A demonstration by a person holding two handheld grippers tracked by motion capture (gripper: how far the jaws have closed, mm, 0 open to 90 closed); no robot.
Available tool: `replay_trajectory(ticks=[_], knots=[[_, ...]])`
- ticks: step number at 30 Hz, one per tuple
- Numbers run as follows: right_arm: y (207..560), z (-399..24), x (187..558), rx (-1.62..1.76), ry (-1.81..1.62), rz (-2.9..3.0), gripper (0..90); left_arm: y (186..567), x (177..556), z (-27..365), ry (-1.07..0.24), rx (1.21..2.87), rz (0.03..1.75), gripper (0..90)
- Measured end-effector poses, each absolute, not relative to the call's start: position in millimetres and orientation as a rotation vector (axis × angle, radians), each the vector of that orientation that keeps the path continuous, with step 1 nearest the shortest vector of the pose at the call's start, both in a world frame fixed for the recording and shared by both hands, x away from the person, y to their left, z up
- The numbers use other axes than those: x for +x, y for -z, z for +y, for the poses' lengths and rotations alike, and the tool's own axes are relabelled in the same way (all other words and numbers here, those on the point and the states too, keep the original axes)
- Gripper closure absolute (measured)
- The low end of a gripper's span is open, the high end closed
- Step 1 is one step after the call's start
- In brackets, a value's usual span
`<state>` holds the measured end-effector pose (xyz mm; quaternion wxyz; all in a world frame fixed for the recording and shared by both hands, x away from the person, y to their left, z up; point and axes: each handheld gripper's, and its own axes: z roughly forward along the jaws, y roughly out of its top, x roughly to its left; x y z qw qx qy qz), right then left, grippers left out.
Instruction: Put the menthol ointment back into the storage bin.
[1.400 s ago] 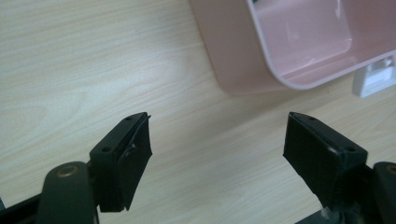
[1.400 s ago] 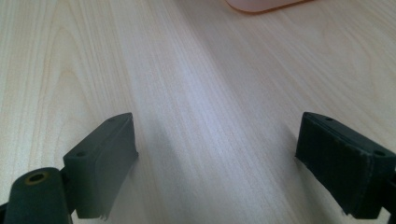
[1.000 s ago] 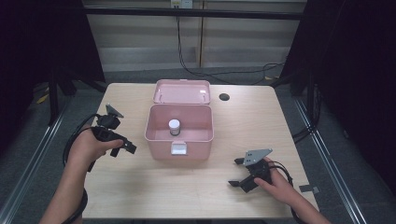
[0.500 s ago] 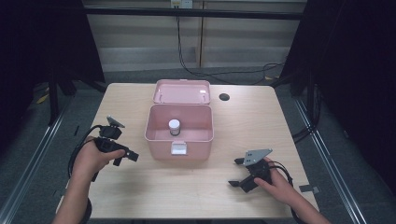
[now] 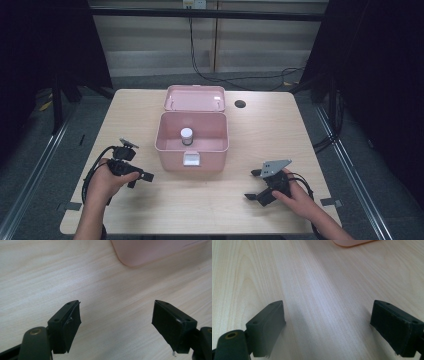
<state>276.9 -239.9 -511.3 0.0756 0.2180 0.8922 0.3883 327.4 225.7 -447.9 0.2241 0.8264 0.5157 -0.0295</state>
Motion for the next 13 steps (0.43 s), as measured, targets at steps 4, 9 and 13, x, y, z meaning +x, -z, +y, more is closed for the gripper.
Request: replay_trajectory(ticks=[4,9,13], knots=[[511,-240,277,0.655,-1.162,2.674,11.4,456,322,223,0.078,2.277,1.413,22.5],[511,-240,277,0.654,-1.166,2.675,11.4,464,318,219,0.083,2.290,1.405,22.5],[511,-240,277,0.654,-1.164,2.675,11.4,459,318,220,0.071,2.277,1.395,22.5]])
